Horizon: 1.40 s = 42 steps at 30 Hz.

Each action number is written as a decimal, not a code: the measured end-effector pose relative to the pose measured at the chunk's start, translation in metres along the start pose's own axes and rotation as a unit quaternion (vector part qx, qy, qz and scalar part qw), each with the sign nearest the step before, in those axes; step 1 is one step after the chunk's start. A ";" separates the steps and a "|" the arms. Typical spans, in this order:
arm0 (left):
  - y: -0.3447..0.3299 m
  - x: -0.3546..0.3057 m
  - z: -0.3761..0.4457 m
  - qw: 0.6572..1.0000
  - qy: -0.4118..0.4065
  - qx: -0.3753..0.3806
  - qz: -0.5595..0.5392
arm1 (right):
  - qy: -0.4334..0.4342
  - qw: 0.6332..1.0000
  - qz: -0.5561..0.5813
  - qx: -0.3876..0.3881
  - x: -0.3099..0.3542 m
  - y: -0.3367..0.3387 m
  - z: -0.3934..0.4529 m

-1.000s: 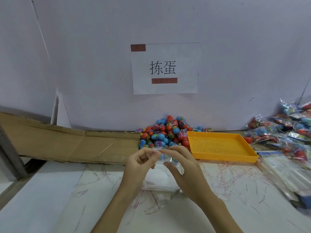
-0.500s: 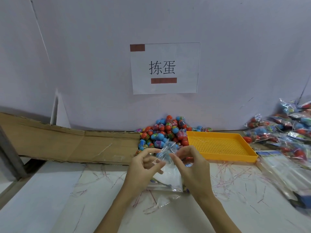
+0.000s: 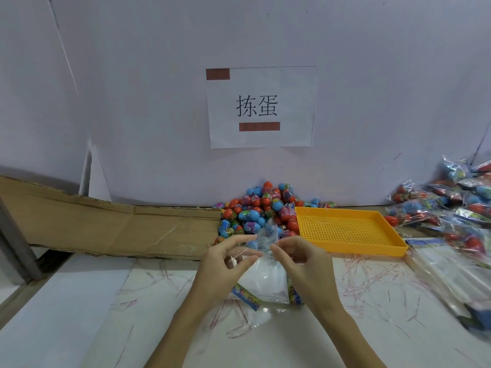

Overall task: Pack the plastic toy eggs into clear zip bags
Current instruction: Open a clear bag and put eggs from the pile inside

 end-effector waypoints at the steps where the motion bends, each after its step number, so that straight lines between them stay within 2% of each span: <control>1: 0.001 0.001 0.001 1.000 0.010 0.011 -0.002 | 0.028 0.999 -0.031 -0.012 0.000 0.001 -0.001; 4: 0.004 0.002 0.004 0.998 0.042 0.029 -0.028 | 0.047 0.996 -0.060 -0.048 0.002 0.001 -0.002; 7: 0.006 0.006 0.005 0.995 0.076 0.004 -0.066 | 0.044 0.995 -0.071 -0.061 0.003 0.002 -0.001; 10: 0.006 0.011 0.006 0.985 0.115 -0.024 -0.127 | 0.074 0.987 -0.144 -0.023 -0.001 0.001 -0.001; 14: 0.007 0.015 0.007 0.992 0.109 -0.049 -0.050 | 0.113 0.971 -0.211 0.024 0.001 -0.004 -0.004; 19: 0.007 0.011 0.004 0.996 0.066 -0.056 0.003 | 0.121 0.984 -0.126 0.020 0.005 -0.003 -0.003; 22: 0.009 0.006 0.003 0.998 0.034 -0.052 0.016 | 0.027 0.999 0.008 0.021 0.006 -0.003 0.000; 24: 0.009 0.003 0.002 0.998 0.020 -0.054 0.025 | -0.038 0.996 0.074 0.030 0.007 -0.002 0.000; 32: 0.012 -0.001 0.002 0.997 -0.020 -0.070 -0.006 | -0.195 0.966 0.149 0.082 0.004 0.007 0.004; 35: 0.010 -0.003 0.000 0.998 -0.036 -0.053 -0.011 | -0.190 0.967 0.123 0.119 0.005 0.006 0.002; 38: 0.009 -0.003 -0.001 0.999 -0.046 -0.027 -0.010 | -0.175 0.968 0.133 0.123 0.007 0.007 0.002; 42: 0.008 -0.004 -0.001 0.999 -0.038 -0.033 0.003 | -0.158 0.965 0.153 0.146 0.012 0.009 0.004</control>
Point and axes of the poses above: each hand's wrist, its own z-axis towards the middle knuckle, its own y-axis out of the back of the hand, x = y × z, the point moved 2 cm from there along z, towards the middle knuckle, and after that the axes turned 8 degrees about -x, right-handed, at the moved point
